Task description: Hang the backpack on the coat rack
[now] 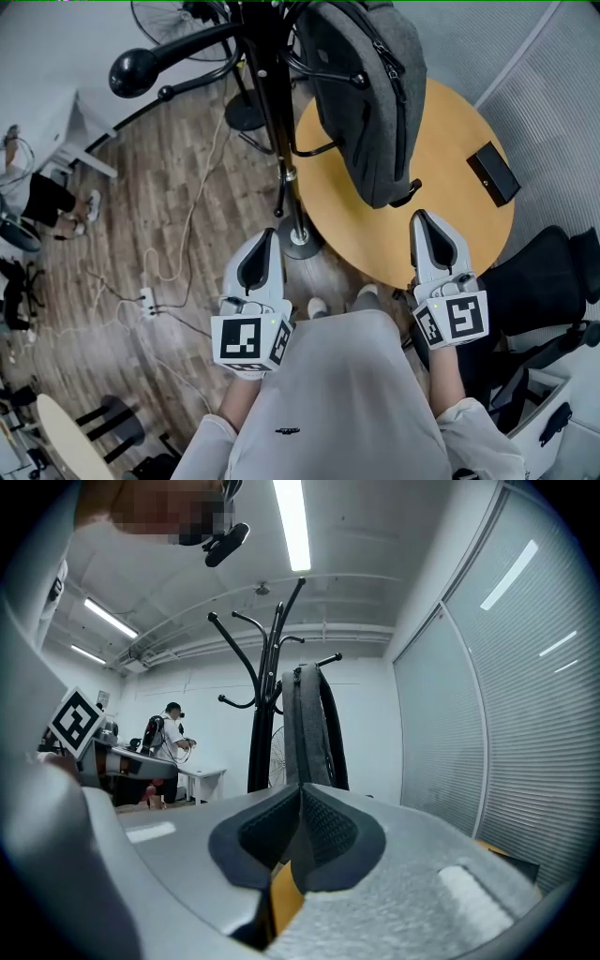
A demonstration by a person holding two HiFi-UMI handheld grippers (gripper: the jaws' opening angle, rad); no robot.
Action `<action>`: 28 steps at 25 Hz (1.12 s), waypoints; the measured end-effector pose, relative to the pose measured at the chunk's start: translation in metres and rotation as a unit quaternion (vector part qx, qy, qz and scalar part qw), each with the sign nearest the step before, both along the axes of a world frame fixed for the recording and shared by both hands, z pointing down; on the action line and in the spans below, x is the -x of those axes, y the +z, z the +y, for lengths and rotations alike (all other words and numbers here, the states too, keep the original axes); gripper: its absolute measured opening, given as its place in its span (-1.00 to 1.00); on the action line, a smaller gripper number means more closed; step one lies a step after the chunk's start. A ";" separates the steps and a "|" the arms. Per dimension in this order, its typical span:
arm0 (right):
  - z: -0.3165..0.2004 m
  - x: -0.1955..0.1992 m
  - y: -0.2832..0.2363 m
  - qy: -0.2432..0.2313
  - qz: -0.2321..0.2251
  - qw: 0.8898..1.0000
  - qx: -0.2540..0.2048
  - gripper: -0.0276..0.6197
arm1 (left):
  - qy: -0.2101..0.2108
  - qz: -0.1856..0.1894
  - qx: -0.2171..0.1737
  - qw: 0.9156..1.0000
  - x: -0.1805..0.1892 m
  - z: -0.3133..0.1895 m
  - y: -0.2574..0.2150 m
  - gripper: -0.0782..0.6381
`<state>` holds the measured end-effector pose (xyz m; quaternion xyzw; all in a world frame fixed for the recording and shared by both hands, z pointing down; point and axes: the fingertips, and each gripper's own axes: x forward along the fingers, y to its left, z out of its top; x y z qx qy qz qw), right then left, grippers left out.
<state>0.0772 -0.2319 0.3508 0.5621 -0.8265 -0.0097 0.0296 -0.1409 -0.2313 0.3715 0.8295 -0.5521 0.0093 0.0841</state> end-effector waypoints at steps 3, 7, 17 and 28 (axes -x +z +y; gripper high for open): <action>0.001 0.000 0.002 0.000 -0.003 1.000 0.002 -0.91 | 0.000 -0.002 0.001 1.000 0.000 0.001 0.000 -0.73; 0.002 0.006 0.006 -0.006 -0.004 1.000 0.006 -0.91 | -0.001 -0.003 0.001 1.000 -0.002 0.003 0.000 -0.73; 0.004 0.008 0.007 -0.007 0.003 1.000 0.005 -0.91 | -0.002 -0.003 -0.002 1.000 -0.002 0.005 0.000 -0.73; 0.006 0.007 0.005 0.001 -0.002 1.000 0.002 -0.91 | 0.000 0.001 -0.002 1.000 -0.003 0.008 0.000 -0.73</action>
